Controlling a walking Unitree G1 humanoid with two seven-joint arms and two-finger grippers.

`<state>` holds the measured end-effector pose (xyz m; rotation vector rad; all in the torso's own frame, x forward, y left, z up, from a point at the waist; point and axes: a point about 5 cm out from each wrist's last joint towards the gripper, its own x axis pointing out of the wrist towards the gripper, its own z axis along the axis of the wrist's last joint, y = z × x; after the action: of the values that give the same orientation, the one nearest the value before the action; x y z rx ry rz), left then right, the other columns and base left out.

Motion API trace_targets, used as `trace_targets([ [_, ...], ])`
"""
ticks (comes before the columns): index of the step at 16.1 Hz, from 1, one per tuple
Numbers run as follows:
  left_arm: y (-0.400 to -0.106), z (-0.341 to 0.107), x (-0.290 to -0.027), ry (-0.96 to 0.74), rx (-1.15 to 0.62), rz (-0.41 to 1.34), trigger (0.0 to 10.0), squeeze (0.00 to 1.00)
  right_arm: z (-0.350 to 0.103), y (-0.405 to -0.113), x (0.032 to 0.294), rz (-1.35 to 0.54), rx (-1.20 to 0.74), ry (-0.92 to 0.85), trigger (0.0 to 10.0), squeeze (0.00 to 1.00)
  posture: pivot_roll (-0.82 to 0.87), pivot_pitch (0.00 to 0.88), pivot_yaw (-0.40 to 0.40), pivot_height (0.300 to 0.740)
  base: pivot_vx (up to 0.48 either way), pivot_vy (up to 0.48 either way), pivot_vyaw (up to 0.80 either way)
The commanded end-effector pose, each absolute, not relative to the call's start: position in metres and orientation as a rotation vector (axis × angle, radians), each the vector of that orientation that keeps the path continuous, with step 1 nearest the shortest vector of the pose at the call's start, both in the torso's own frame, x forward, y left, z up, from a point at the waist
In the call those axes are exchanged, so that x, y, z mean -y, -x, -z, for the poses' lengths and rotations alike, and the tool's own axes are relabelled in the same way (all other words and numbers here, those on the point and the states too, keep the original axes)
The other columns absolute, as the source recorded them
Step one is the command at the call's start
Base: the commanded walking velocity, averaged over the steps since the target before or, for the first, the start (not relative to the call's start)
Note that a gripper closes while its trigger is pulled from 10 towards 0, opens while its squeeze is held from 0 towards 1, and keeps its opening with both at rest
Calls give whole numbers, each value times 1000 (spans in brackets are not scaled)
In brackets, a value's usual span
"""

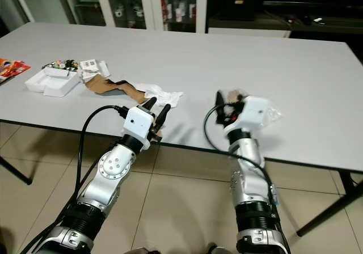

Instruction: Picking trash to rubbish bin

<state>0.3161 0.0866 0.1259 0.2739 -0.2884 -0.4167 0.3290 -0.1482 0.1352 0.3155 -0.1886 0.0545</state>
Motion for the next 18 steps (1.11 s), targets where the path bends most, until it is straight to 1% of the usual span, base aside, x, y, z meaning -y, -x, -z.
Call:
trace_targets([
  [1, -316, -130, -84, -267, 307, 437, 10000, 0, -146, -331, 154, -15, 235, -356, 10000, 0, -50, 54, 50, 740, 0, 0, 0],
  [3, -315, -128, -83, -266, 296, 446, 10000, 0, -142, -333, 168, 68, 195, -401, 10000, 0, -52, 54, 50, 740, 0, 0, 0],
  [5, -315, -127, -82, -269, 287, 455, 10000, 0, -124, -332, 178, 162, 93, -476, 10000, 0, -48, 53, 50, 740, 0, 0, 0],
  [8, -315, -126, -82, -273, 270, 467, 10000, 0, -115, -332, 178, 201, 35, -585, 10000, 0, -47, 50, 51, 740, 0, 0, 0],
  [15, -315, -124, -82, -266, 259, 472, 10000, 0, -105, -331, 176, 198, -25, -557, 10000, 0, -47, 43, 54, 740, 0, 0, 0],
  [17, -315, -123, -82, -271, 250, 472, 10000, 0, -98, -328, 180, 250, -52, -541, 10000, 0, -48, 40, 55, 740, 0, 0, 0],
  [18, -315, -124, -81, -270, 252, 473, 10000, 0, -100, -327, 186, 283, -38, -448, 10000, 0, -48, 39, 56, 740, 0, 0, 0],
])
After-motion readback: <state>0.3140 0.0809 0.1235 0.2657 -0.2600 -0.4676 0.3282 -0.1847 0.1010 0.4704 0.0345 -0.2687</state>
